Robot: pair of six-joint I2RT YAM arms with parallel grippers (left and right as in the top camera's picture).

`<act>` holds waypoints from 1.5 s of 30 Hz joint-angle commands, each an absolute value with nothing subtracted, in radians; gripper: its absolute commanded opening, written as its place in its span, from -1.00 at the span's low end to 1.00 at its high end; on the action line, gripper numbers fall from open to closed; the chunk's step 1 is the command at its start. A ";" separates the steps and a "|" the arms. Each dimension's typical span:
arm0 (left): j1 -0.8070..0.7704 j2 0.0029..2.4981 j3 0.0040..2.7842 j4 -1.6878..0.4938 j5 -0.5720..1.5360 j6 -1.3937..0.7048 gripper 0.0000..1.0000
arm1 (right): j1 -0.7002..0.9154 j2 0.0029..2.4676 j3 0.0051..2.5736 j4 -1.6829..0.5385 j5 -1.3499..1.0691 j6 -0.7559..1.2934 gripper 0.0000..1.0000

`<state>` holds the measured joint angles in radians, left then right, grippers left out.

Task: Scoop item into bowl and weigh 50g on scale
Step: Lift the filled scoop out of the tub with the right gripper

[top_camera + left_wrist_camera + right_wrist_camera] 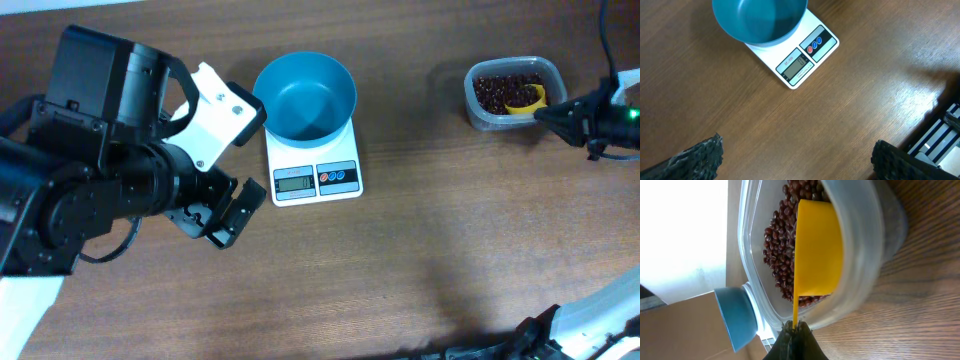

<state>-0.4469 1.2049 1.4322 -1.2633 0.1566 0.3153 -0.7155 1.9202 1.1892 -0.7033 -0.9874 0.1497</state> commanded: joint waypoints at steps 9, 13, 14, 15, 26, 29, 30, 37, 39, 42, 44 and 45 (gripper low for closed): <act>-0.451 1.210 1.426 -1.261 0.149 0.331 0.98 | -0.735 1.932 1.178 -0.704 -1.211 -0.005 -0.92; -0.451 1.210 1.426 -1.261 0.149 0.331 0.98 | -0.736 1.932 1.178 -0.708 -1.227 -0.020 -0.92; -0.451 1.210 1.426 -1.261 0.149 0.331 0.98 | -0.736 1.932 1.178 -0.716 -1.227 -0.022 -0.92; -0.451 1.210 1.426 -1.261 0.149 0.331 0.98 | -0.736 1.932 1.178 -0.720 -1.227 -0.024 -0.92; -0.451 1.210 1.426 -1.261 0.149 0.331 0.98 | -0.871 1.932 1.178 -0.820 -1.297 0.008 -0.92; -0.451 1.210 1.426 -1.261 0.149 0.331 0.98 | -0.871 1.932 1.178 -0.824 -1.335 0.007 -0.92; -0.451 1.210 1.426 -1.261 0.149 0.331 0.98 | -0.871 1.932 1.178 -0.823 -1.343 0.007 -0.92; -0.451 1.210 1.426 -1.261 0.149 0.331 0.98 | -0.871 1.932 1.178 -0.843 -1.288 0.004 -0.92; -0.451 1.210 1.426 -1.261 0.149 0.331 0.98 | -0.870 1.932 1.178 -0.868 -1.259 0.022 -0.92; -0.451 1.210 1.426 -1.261 0.149 0.331 0.98 | -0.862 1.932 1.178 -0.857 -1.177 0.007 -0.92; -0.451 1.210 1.426 -1.261 0.149 0.331 0.98 | -0.857 1.931 1.178 -0.871 -1.304 -0.006 -0.92; -0.451 1.210 1.426 -1.261 0.149 0.331 0.98 | -0.850 1.931 1.178 -0.854 -1.277 -0.022 -0.92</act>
